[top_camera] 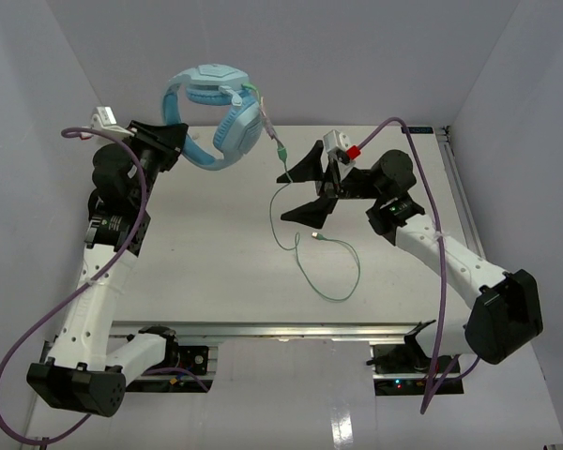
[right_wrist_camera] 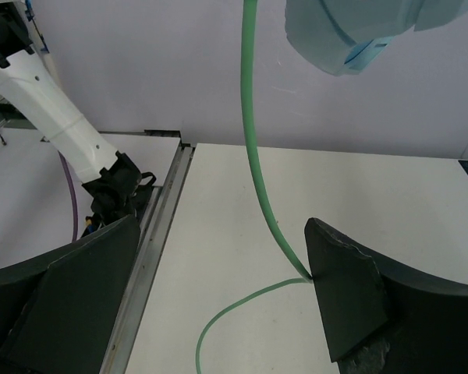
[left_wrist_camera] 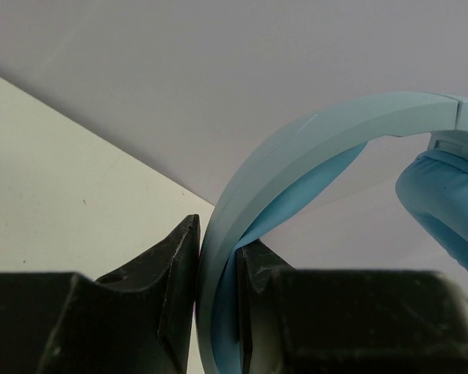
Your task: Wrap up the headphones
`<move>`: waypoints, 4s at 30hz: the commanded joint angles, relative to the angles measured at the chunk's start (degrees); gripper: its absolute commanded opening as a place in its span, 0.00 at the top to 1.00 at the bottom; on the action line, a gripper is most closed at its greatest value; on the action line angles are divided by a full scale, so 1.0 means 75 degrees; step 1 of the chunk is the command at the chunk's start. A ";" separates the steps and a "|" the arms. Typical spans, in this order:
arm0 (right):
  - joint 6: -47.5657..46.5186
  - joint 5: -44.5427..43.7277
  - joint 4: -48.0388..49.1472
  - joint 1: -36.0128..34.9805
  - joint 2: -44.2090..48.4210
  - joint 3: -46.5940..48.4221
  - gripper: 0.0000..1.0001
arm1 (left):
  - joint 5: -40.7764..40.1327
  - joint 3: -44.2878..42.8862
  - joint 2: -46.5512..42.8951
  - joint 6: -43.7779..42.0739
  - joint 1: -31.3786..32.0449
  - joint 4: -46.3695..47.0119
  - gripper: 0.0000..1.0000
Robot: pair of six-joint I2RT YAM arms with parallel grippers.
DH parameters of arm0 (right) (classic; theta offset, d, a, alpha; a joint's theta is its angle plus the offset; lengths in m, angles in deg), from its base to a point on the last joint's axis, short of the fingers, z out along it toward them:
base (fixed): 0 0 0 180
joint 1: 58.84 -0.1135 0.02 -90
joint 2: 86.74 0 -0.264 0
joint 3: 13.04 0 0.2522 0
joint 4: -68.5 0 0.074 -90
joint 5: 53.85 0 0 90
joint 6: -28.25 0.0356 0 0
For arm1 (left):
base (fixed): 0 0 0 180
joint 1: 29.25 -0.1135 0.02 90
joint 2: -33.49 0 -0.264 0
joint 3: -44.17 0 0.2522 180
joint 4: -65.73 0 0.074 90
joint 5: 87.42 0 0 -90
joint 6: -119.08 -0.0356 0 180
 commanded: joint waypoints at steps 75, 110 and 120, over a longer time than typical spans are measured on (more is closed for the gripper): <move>0.0420 -0.0421 0.1475 -0.1648 -0.1256 -0.0741 0.71 | 0.0766 0.0392 -0.0172 0.3349 0.0002 0.0314 1.00; -1.0446 -1.1753 -0.8228 -0.1219 0.1352 0.2188 0.92 | -0.3868 -0.1064 0.1418 -0.5237 0.1012 0.0255 1.00; -1.0771 -1.1018 -0.8492 -0.1608 0.0652 0.4238 0.92 | -0.4268 -0.0609 0.2248 -0.6934 0.2673 0.1026 1.00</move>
